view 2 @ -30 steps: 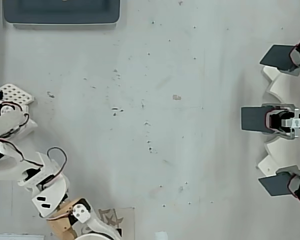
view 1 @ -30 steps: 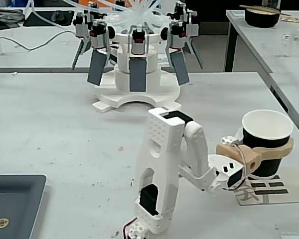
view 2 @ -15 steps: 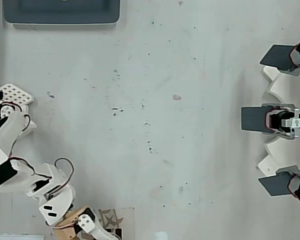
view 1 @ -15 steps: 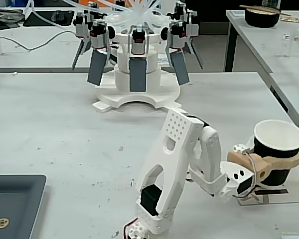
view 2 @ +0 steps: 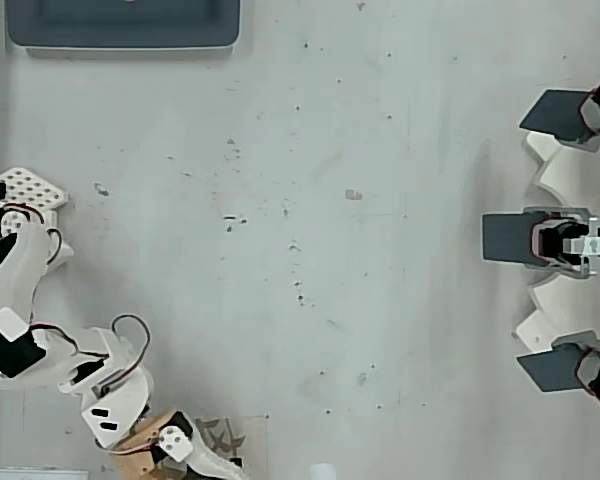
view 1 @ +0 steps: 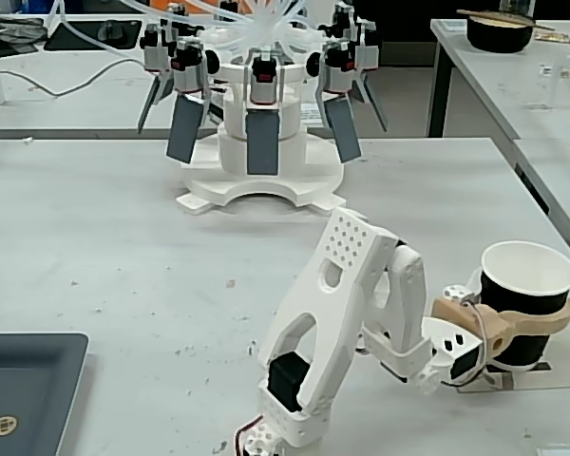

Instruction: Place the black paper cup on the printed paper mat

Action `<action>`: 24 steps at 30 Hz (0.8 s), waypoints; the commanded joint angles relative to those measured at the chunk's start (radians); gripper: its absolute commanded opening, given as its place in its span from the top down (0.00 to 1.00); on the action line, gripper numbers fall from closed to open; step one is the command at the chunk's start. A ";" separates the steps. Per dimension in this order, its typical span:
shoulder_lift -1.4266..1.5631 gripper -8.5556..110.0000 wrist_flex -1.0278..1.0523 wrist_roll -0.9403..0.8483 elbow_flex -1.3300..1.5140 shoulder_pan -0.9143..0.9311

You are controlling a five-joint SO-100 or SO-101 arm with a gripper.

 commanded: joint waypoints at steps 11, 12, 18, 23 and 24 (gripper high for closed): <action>0.133 0.55 0.025 -0.015 0.049 0.057; 0.153 0.54 0.028 -0.020 0.071 0.067; 0.282 0.49 0.035 -0.020 0.222 0.098; 0.411 0.47 0.043 -0.035 0.382 0.098; 0.440 0.47 0.044 -0.040 0.411 0.098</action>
